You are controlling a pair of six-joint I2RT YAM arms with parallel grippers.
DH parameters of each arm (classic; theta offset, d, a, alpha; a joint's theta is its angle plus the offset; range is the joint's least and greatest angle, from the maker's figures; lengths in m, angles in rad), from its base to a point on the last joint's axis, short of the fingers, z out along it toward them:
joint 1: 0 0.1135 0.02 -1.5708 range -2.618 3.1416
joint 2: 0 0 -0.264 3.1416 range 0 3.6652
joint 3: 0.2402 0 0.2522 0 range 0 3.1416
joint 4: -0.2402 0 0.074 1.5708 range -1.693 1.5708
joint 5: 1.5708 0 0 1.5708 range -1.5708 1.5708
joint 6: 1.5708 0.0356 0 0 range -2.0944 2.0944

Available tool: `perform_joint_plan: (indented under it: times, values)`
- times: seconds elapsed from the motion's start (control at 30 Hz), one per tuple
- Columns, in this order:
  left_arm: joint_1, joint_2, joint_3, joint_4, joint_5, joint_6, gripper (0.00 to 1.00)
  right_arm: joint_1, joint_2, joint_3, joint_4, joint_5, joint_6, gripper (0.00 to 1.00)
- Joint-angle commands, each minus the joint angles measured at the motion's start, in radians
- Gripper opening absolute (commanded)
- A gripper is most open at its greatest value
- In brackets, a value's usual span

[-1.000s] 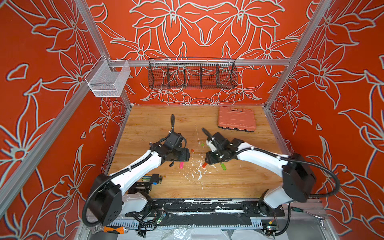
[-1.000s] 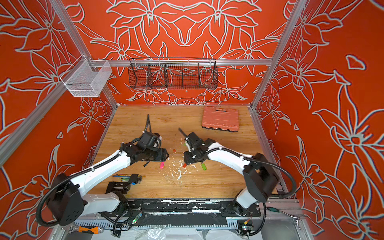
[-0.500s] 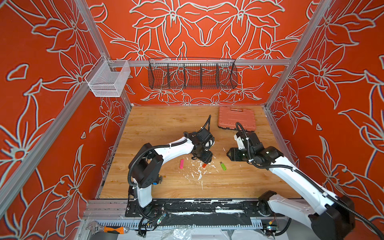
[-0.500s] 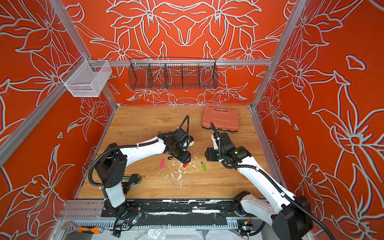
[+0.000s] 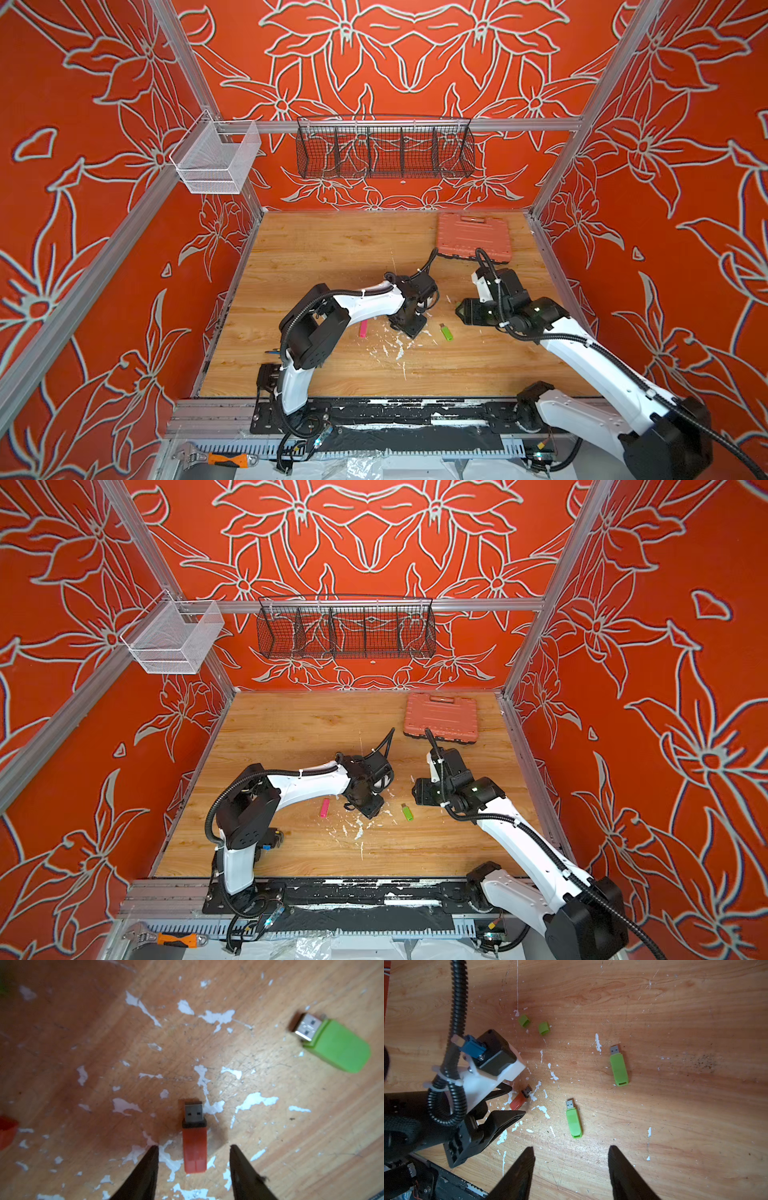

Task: Close the usb drive cover
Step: Pick up the USB drive from the center of the board.

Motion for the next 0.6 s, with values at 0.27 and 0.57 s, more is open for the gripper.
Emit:
perform_joint_plan:
  times: [0.27,0.57]
  values:
    - [-0.031,0.034,-0.01,0.008,-0.052,-0.05,0.47,-0.008,-0.035,-0.02,0.01,0.011,0.013,0.6]
    - [-0.047,0.054,-0.013,-0.002,-0.059,-0.051,0.42,-0.014,-0.052,-0.025,0.013,0.03,0.012,0.6]
